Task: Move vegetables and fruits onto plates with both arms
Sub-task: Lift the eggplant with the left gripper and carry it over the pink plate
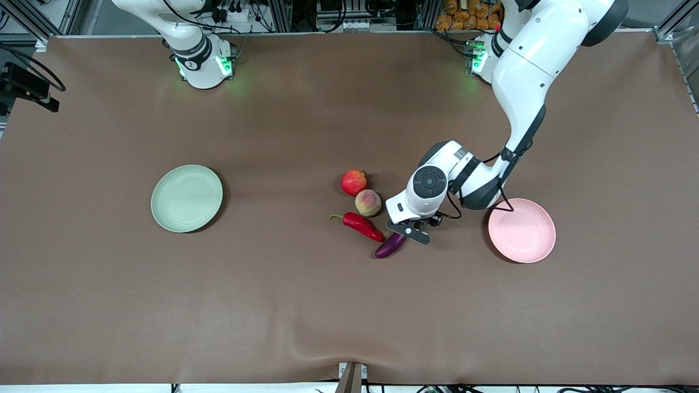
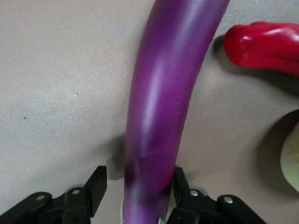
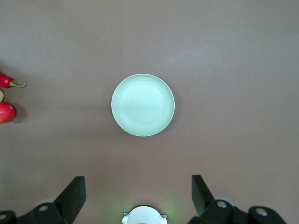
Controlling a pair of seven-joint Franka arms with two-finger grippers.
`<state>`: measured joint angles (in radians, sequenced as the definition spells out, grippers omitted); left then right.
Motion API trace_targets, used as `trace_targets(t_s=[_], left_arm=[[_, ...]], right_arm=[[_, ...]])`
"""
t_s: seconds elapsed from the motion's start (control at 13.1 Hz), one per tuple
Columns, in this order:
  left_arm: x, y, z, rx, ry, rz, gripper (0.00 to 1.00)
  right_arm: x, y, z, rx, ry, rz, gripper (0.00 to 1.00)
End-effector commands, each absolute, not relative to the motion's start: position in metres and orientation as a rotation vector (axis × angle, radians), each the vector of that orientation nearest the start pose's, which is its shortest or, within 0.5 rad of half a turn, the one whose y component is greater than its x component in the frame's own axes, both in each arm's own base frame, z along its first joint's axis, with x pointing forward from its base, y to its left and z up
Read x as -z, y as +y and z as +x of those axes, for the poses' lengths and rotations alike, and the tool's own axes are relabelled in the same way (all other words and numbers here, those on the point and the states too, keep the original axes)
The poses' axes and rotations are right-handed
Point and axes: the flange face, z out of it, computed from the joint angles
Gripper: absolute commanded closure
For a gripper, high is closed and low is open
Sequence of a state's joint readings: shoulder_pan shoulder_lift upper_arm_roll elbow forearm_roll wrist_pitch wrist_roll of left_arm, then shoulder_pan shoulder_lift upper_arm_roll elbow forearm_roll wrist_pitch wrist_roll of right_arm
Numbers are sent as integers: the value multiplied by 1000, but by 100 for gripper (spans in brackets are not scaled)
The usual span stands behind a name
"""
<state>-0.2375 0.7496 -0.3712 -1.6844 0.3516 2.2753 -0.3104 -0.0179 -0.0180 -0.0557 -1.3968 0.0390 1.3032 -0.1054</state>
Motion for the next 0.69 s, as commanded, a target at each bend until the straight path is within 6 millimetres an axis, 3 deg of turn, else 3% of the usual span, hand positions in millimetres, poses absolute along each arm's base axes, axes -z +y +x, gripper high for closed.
trace_targets(t_s=[0.0,0.08,0.23,0.31,0.46,0.53,0.61], left_arm=[[-182,-355,571,-93,693,-3007,89],[-188,-350,575,-82,679,-3009,100],[-213,-344,582,-54,647,-3012,100],[-237,-328,592,-39,605,-3007,100],[-298,-256,610,-147,473,-2948,100],[-324,-238,609,-182,449,-2973,100],[-341,-204,615,-198,366,-3003,100]], right_arm=[[-692,-39,517,-116,-31,-3073,0],[-689,-43,518,-125,-24,-3072,0],[-690,-46,517,-122,-21,-3072,0],[-689,-47,518,-122,-18,-3073,0],[-671,-51,531,-165,-9,-3085,0],[-657,-54,540,-205,-1,-3082,0],[-640,-57,550,-250,7,-3077,0]])
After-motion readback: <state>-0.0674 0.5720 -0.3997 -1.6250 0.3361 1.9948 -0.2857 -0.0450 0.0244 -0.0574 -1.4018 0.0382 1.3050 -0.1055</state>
